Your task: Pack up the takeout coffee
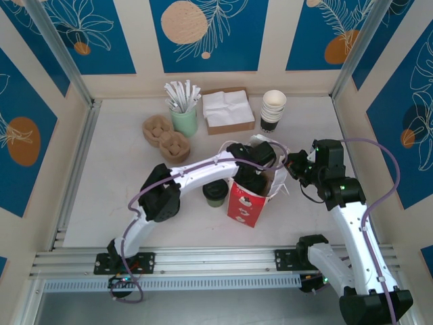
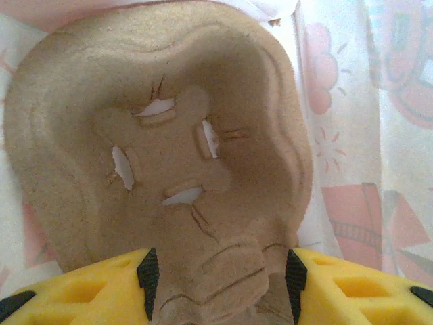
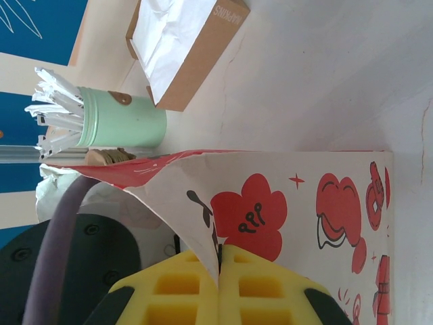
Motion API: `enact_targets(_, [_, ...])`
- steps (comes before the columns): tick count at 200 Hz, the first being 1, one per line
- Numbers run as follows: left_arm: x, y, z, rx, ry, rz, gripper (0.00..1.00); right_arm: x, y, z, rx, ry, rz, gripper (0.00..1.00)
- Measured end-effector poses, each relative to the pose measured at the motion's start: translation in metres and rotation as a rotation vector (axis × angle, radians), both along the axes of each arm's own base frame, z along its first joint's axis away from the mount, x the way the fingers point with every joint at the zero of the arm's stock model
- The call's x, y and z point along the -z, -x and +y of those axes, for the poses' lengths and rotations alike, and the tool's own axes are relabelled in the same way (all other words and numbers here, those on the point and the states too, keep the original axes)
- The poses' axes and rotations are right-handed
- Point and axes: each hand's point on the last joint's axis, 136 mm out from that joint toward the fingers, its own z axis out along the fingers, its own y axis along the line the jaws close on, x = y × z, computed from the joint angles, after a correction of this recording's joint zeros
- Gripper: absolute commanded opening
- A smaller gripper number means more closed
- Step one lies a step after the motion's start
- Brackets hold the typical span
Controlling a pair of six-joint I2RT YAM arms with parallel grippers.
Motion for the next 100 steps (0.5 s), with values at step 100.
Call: enact_targets(100, [0.022,-0.001,-0.008,0.002,0.026,0.011,0.55,-0.001,0.003,-0.001,0.000,0.003,-0.002,0.00])
